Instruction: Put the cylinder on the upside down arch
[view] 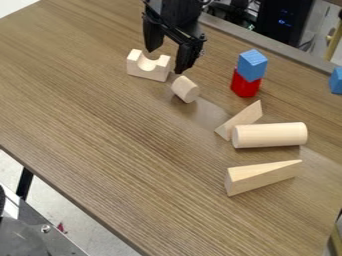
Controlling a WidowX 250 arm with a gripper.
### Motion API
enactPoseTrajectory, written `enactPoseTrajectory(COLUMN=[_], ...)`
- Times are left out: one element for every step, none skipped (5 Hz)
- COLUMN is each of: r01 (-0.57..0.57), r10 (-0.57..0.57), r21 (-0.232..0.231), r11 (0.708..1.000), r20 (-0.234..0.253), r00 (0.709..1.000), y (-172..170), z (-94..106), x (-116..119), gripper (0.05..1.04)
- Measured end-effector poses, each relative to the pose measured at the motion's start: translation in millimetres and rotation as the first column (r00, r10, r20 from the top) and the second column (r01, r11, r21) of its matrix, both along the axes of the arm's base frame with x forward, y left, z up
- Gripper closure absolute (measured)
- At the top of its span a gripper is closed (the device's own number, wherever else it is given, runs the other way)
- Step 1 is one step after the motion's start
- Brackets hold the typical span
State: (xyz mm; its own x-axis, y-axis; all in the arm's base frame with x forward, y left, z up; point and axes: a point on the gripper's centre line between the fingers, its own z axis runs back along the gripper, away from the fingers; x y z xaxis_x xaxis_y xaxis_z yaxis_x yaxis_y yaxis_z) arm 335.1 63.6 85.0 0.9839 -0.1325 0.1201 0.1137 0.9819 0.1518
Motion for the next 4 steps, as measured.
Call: enactPoseTrajectory(r01=[-0.002, 0.004, 0.001, -0.001], r10=[0.002, -0.005, -0.003, -0.003], r21=[-0.007, -0.019, -0.038, -0.053], r11=[1.0, 1.0, 0.999, 0.999], r20=[-0.038, -0.05, -0.071, -0.068], r00=[0.999, 0.999, 0.997, 0.998], y=[-0.7, -7.0, -10.5, -14.4], z=[-12.5, -17.2, -25.1, -25.3], x=[-3.5, -3.5, -4.3, -3.6], gripper=[0.083, 0.083, 0.083, 0.083])
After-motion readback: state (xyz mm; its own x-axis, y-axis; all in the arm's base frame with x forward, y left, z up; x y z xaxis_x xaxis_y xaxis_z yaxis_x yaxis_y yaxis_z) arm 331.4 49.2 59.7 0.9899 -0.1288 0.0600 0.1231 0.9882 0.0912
